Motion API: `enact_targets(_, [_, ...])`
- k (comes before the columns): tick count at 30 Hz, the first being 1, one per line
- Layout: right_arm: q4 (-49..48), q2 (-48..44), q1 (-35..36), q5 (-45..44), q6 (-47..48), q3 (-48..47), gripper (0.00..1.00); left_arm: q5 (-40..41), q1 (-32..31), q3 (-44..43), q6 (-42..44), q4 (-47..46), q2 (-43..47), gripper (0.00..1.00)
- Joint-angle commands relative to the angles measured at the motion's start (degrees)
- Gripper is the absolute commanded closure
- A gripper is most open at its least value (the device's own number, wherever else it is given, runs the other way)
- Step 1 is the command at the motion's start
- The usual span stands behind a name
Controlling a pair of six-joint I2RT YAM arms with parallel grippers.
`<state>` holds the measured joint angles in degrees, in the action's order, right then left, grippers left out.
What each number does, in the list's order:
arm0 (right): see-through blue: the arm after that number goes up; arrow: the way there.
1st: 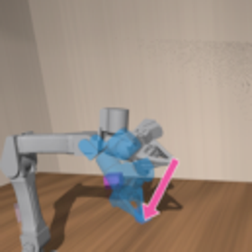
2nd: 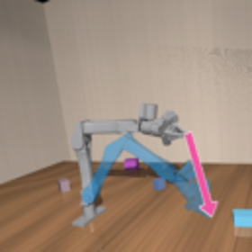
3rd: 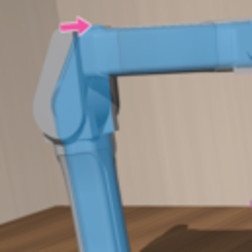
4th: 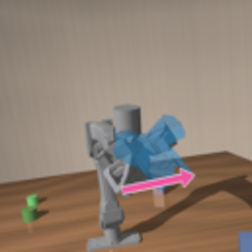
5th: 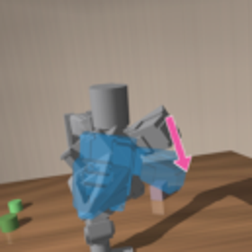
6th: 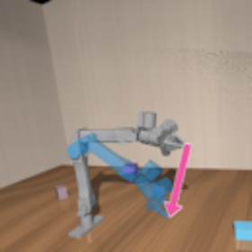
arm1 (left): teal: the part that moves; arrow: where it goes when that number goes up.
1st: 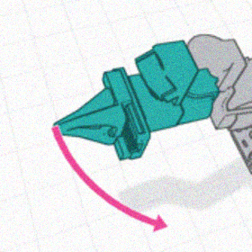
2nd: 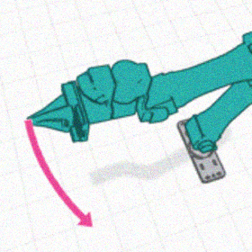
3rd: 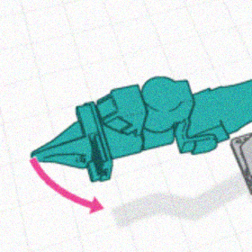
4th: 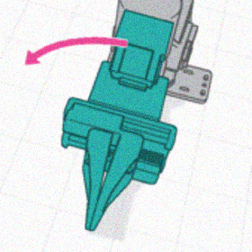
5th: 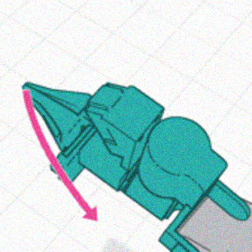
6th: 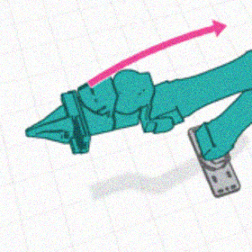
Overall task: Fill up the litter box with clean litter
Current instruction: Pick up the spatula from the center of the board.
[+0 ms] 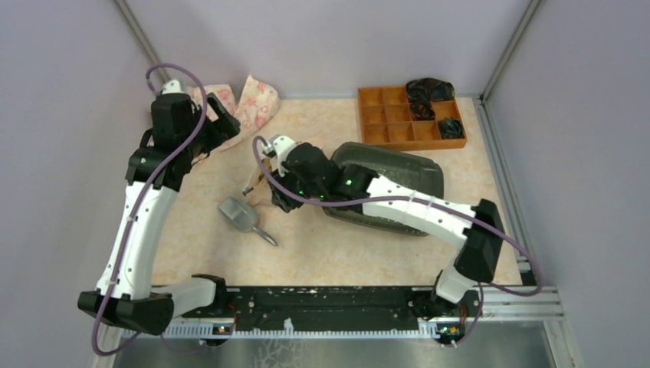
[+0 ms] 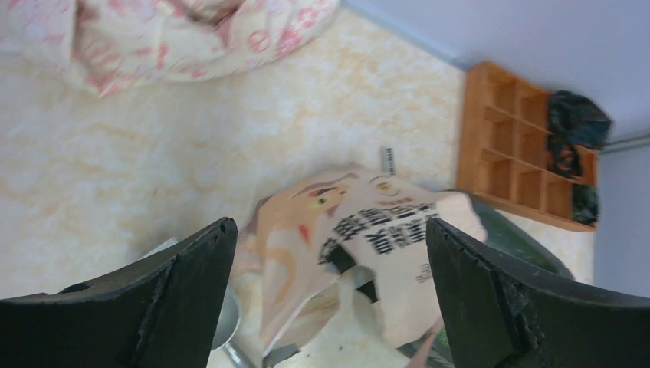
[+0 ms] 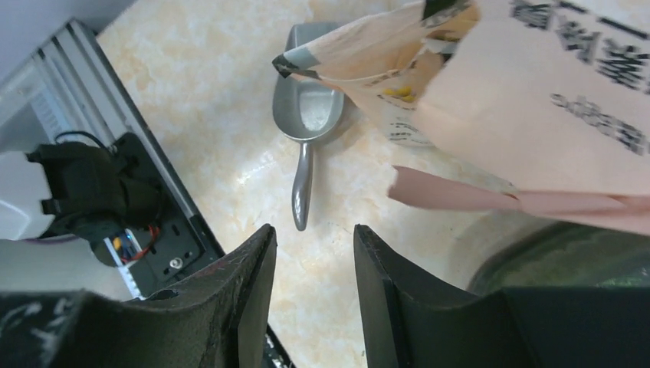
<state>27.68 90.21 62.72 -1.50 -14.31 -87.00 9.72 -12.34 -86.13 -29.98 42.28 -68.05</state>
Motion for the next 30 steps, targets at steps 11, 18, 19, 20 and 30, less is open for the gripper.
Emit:
enact_targets(11, [-0.32,19.50,4.87,-4.51,1.28,-13.01,0.53,7.59,7.37,4.49,-6.81,12.70,10.44,0.01])
enact_targets(18, [0.98,29.63,5.60,-8.66,-8.33,-21.31,0.52,4.61,9.62,1.51,-7.00,15.81,9.50,0.01])
enact_targets(19, [1.89,31.14,5.65,-9.73,-9.22,-22.85,0.52,4.17,9.76,1.37,-6.82,15.86,9.57,0.01])
enact_targets(20, [2.83,32.63,5.74,-10.28,-9.56,-24.68,0.52,3.82,9.93,1.25,-6.74,15.96,9.57,0.01])
enact_targets(30, [3.14,42.41,5.66,-14.02,-5.51,-34.25,0.53,1.72,10.27,2.18,-5.69,15.81,10.40,0.01])
